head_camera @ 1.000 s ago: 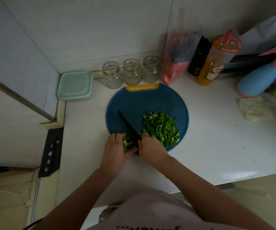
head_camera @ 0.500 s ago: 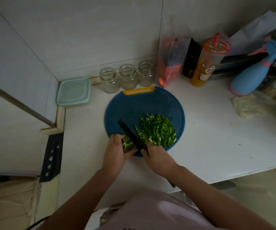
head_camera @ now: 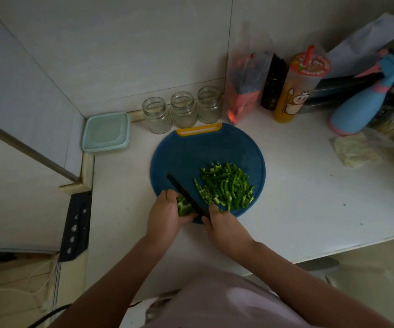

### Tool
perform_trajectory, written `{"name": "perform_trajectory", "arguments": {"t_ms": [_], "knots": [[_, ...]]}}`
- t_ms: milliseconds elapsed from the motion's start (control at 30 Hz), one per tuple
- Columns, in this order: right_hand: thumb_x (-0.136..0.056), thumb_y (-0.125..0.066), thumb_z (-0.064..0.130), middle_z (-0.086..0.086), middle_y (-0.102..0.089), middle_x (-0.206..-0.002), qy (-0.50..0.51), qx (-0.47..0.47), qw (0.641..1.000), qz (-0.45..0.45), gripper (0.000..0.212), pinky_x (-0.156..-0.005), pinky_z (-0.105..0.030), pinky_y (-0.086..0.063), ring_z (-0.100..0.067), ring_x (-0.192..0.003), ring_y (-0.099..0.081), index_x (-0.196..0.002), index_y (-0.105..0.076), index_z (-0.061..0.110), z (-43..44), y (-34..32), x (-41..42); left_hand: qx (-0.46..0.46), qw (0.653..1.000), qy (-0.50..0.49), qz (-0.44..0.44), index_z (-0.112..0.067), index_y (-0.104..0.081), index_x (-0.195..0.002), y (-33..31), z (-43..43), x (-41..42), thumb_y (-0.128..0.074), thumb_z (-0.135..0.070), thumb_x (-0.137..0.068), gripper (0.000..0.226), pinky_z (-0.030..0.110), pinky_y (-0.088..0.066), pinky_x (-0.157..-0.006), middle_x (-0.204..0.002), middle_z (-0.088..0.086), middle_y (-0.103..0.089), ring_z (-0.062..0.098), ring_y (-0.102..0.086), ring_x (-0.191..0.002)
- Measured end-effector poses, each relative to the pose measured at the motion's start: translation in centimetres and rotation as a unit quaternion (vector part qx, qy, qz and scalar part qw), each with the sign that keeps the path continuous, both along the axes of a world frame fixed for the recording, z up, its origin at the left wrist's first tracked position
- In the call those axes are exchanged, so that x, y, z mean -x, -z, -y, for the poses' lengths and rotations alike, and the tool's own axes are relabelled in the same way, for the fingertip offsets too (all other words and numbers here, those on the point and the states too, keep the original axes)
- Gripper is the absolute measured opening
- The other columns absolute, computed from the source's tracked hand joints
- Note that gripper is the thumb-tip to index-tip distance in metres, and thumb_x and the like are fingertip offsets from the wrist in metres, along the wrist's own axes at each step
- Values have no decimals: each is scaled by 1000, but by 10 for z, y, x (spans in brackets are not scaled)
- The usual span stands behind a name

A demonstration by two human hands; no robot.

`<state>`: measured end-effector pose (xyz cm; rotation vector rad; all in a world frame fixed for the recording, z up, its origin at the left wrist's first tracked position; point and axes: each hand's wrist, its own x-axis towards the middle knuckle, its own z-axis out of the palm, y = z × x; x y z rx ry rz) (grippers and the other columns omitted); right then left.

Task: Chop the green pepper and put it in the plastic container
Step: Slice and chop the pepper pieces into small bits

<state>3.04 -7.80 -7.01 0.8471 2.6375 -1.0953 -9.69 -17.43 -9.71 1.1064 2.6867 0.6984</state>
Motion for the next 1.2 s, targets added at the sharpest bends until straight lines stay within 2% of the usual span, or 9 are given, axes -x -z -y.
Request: {"name": "perform_trajectory", "arguments": {"t_ms": [133, 300, 467, 633, 800, 933, 1100, 1200], "knots": [[-101, -36, 27, -22, -61, -102, 11, 0, 1000, 9, 26, -68, -39, -43, -39, -92, -60, -112, -39, 4, 5, 3, 2, 21, 1000, 9, -12, 3, -60, -89, -2, -1, 3, -89, -34, -51, 60, 32, -44, -59, -84, 16, -61, 32, -62, -75], [-102, -35, 27, -21, -62, -99, 1, -4, 1000, 14, 25, -64, -35, -39, -38, -89, -60, -111, -39, 4, 6, 5, 5, 22, 1000, -3, -3, 3, -60, -91, -3, -2, 3, -88, -34, -53, 60, 34, -44, -61, -86, 17, -61, 33, -61, -77], [-101, -36, 23, -21, -60, -102, -10, 20, 999, 38, 23, -65, -34, -40, -37, -92, -60, -109, -43, 2, 1, 4, 15, 21, 999, 31, 5, 1, -59, -80, 0, 0, 6, -92, -32, -43, 60, 26, -40, -53, -74, 14, -60, 31, -61, -62], [-99, -40, 12, -24, -61, -104, -26, 39, 997, 66, 19, -63, -30, -38, -37, -93, -61, -107, -49, -3, -6, -3, 33, 14, 1000, 19, 21, 5, -60, -87, 2, 0, 6, -92, -25, -44, 61, 26, -36, -57, -81, 18, -61, 33, -61, -68], [-96, -38, 10, -24, -61, -106, -9, 25, 997, 77, 18, -68, -35, -42, -38, -97, -61, -108, -46, -1, 0, -7, 58, 14, 1000, 8, 22, 1, -57, -108, 0, 4, 6, -74, -10, -72, 41, 28, -39, -69, -103, 15, -57, 32, -60, -88], [-96, -39, 13, -22, -61, -106, 4, 16, 997, 70, 17, -72, -38, -47, -37, -97, -61, -107, -46, 1, 2, -7, 55, 24, 997, 47, 51, -4, -54, -123, -8, 12, 7, -76, -17, -73, 56, 28, -41, -78, -113, 13, -55, 27, -57, -98], [-98, -37, 13, -22, -60, -110, -10, -18, 997, 74, 20, -70, -35, -42, -37, -102, -60, -112, -44, 0, 4, -3, 37, 5, 998, 40, 56, 0, -64, -108, -9, 14, 6, -84, -19, -65, 51, 30, -46, -70, -96, 17, -63, 32, -63, -83], [-100, -37, 19, -23, -60, -111, 40, 12, 997, 61, 25, -74, -36, -44, -39, -103, -59, -114, -44, -1, 1, -2, 20, -13, 998, 38, 54, 1, -65, -105, -5, 14, 5, -85, -18, -63, 51, 32, -51, -68, -92, 18, -63, 32, -65, -78]]}}
